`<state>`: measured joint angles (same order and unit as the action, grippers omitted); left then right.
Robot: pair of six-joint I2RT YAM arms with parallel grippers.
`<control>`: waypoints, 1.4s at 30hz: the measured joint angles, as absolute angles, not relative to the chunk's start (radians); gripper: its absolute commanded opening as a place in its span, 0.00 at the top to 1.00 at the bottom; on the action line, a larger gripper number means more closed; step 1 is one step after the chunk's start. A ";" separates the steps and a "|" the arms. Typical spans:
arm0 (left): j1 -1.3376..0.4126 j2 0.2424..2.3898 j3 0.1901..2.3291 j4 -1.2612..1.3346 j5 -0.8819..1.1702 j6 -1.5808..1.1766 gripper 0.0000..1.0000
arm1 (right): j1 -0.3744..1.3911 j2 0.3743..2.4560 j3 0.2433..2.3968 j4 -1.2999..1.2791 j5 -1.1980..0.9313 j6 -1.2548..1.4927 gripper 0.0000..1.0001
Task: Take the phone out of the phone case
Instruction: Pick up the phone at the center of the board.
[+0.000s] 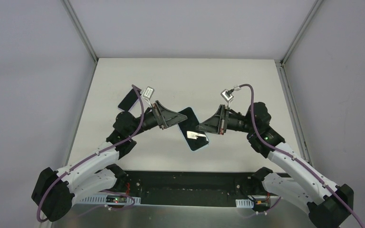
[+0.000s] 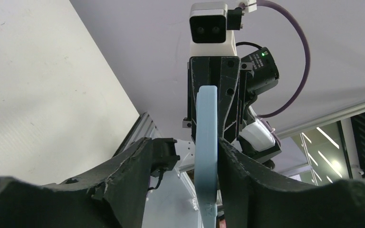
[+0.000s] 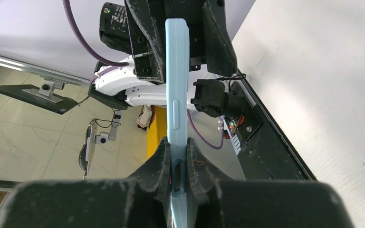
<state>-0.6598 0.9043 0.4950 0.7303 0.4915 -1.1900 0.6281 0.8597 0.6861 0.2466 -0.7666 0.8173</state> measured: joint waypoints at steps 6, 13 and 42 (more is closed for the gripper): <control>-0.664 0.911 0.496 0.765 0.496 -1.216 0.62 | 0.625 0.865 0.686 0.261 -0.769 0.817 1.00; -0.682 0.921 0.498 0.781 0.498 -1.224 0.59 | 0.625 0.882 0.686 0.289 -0.770 0.815 1.00; -0.694 0.949 0.536 0.788 0.500 -1.242 0.72 | 0.623 0.911 0.686 0.315 -0.783 0.802 1.00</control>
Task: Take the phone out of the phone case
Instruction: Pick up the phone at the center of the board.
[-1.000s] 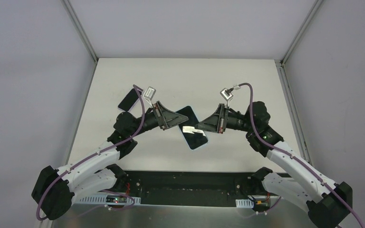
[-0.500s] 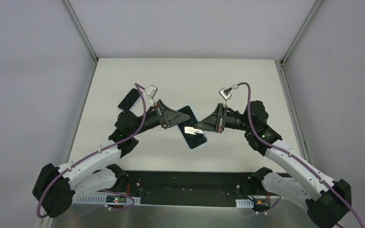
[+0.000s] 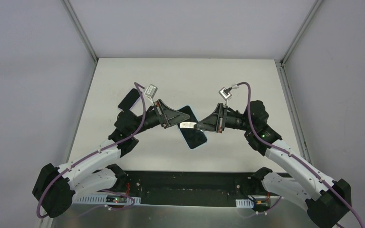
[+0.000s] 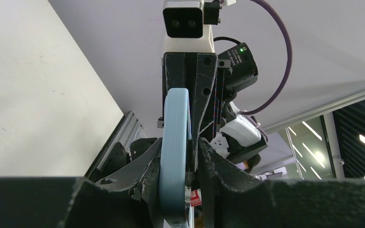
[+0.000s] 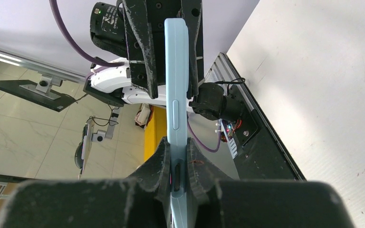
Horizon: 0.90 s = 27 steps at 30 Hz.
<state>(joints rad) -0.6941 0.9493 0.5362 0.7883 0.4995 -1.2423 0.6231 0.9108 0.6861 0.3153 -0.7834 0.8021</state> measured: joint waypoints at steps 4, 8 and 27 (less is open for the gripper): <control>-0.694 0.949 0.538 0.788 0.504 -1.242 0.76 | 0.623 0.910 0.686 0.322 -0.789 0.801 1.00; -0.694 0.949 0.542 0.787 0.508 -1.242 0.81 | 0.623 0.910 0.686 0.333 -0.794 0.799 1.00; -0.694 0.950 0.553 0.772 0.505 -1.237 1.00 | 0.616 0.908 0.685 0.326 -0.775 0.820 0.00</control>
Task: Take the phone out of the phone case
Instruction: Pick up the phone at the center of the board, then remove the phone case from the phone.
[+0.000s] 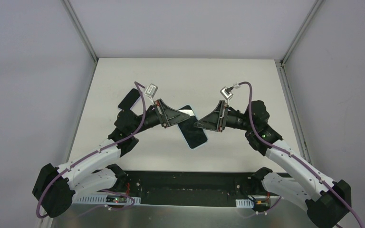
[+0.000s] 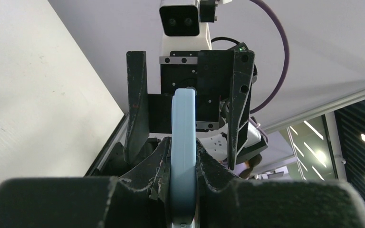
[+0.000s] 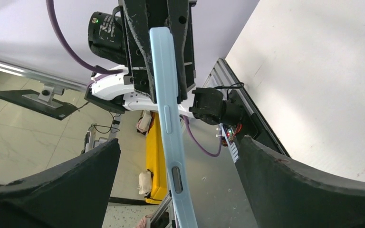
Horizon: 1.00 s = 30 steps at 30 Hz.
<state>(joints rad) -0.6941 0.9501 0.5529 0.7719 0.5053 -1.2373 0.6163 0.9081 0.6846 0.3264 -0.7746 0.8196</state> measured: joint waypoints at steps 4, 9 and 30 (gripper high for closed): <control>-0.694 0.950 0.558 0.765 0.480 -1.237 1.00 | 0.603 0.872 0.685 0.278 -0.722 0.826 0.00; -0.693 0.935 0.562 0.759 0.361 -1.237 1.00 | 0.599 0.719 0.606 0.323 -0.588 0.857 0.01; -0.695 0.891 0.557 0.758 -0.036 -1.220 1.00 | 0.619 0.888 0.438 0.761 -0.538 1.068 0.37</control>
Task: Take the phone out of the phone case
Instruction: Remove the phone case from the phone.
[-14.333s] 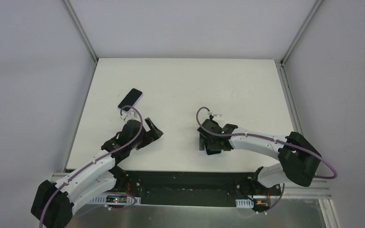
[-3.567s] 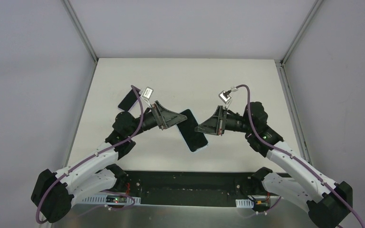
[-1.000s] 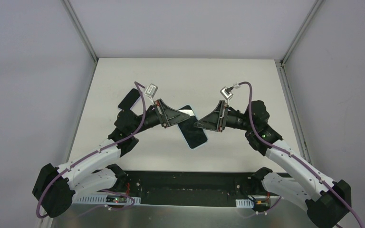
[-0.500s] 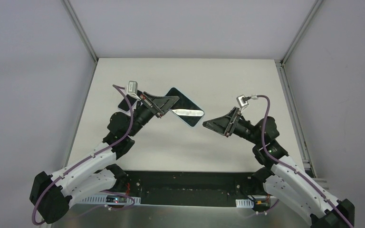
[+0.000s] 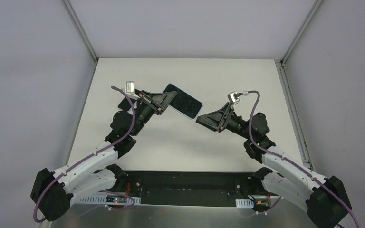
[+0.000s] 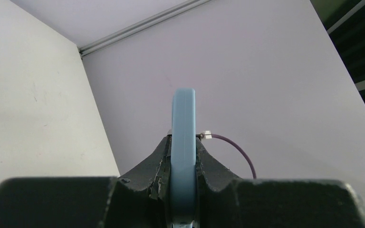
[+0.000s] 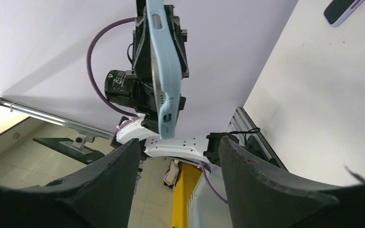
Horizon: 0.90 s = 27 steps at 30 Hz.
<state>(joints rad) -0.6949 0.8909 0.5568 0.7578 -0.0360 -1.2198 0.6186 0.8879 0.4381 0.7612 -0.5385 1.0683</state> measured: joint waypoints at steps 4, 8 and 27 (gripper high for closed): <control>-0.695 0.900 0.557 0.757 -0.046 -1.223 1.00 | 0.625 0.911 0.450 0.796 -0.547 1.078 0.44; -0.695 0.905 0.557 0.758 -0.064 -1.240 1.00 | 0.627 0.928 0.467 0.820 -0.558 1.084 0.53; -0.709 0.942 0.557 0.758 -0.083 -1.303 1.00 | 0.668 0.992 0.506 0.825 -0.581 1.065 0.71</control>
